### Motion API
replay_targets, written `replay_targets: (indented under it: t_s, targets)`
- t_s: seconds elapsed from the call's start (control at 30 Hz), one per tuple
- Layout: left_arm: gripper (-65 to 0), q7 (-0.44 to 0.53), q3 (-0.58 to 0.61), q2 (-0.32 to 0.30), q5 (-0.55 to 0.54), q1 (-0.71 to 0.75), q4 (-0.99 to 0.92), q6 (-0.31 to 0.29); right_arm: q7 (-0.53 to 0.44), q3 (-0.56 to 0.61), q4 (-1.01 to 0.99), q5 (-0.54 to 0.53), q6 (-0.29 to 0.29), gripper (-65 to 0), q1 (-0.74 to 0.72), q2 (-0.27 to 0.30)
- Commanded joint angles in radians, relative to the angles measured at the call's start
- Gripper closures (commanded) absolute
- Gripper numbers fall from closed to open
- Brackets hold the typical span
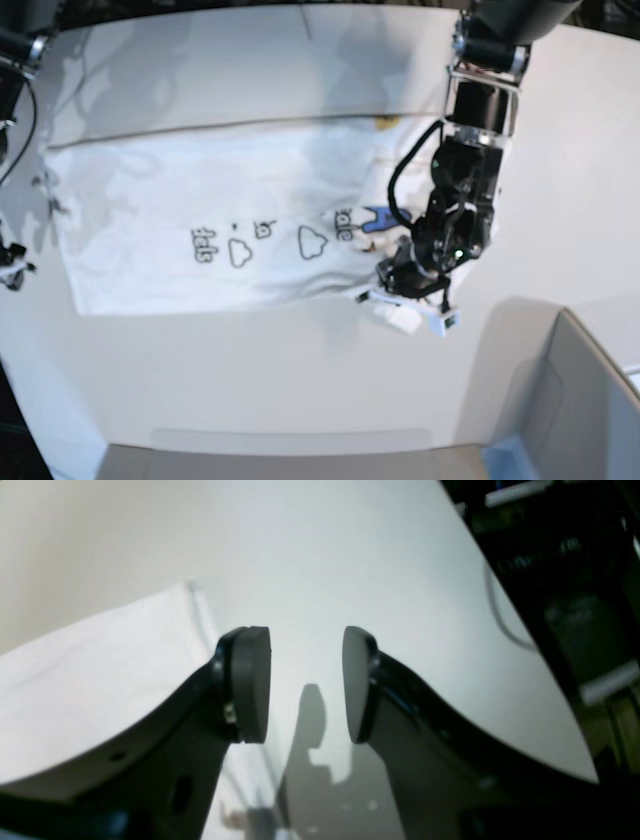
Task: Layout the t-shirt on the table in an organized manner, then fold the t-shirt properly
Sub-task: 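Move both grippers to the hem edge of the shirt and grasp it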
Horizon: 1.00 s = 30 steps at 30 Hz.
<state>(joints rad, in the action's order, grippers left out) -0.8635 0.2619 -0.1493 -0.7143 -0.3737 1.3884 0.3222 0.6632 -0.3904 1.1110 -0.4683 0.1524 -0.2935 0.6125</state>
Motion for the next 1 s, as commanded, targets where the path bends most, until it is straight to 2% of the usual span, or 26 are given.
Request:
replay_targets:
  t_s: [0.0,0.1,0.27,0.47,0.8,0.97]
  targets:
    - [0.0,0.016,-0.002,0.000,-0.001,-0.032,0.018,-0.004,-0.021,0.032,0.002,-0.010,0.006,-24.2,-0.033,0.030]
    - [0.0,0.016,-0.003,0.001,-0.005,-0.032,0.019,-0.004,-0.029,0.106,-0.081,-0.010,0.008,-24.2,-0.105,0.027]
    - [0.0,0.016,-0.003,0.000,-0.006,-0.029,0.021,-0.004,-0.164,0.155,-0.286,-0.005,0.037,-24.2,-0.203,0.002]
    - [0.0,0.017,-0.005,0.000,-0.006,-0.011,0.022,-0.004,-0.224,0.258,-0.355,-0.005,0.031,-24.2,-0.247,-0.007]
    - [0.0,0.019,-0.005,0.003,-0.008,-0.011,0.033,-0.004,-0.346,0.264,-0.530,0.015,0.031,-24.2,-0.250,-0.082]
    - [0.0,0.017,-0.005,0.003,-0.008,0.003,0.050,-0.004,-0.346,0.264,-0.532,0.027,0.031,-24.2,-0.250,-0.110]
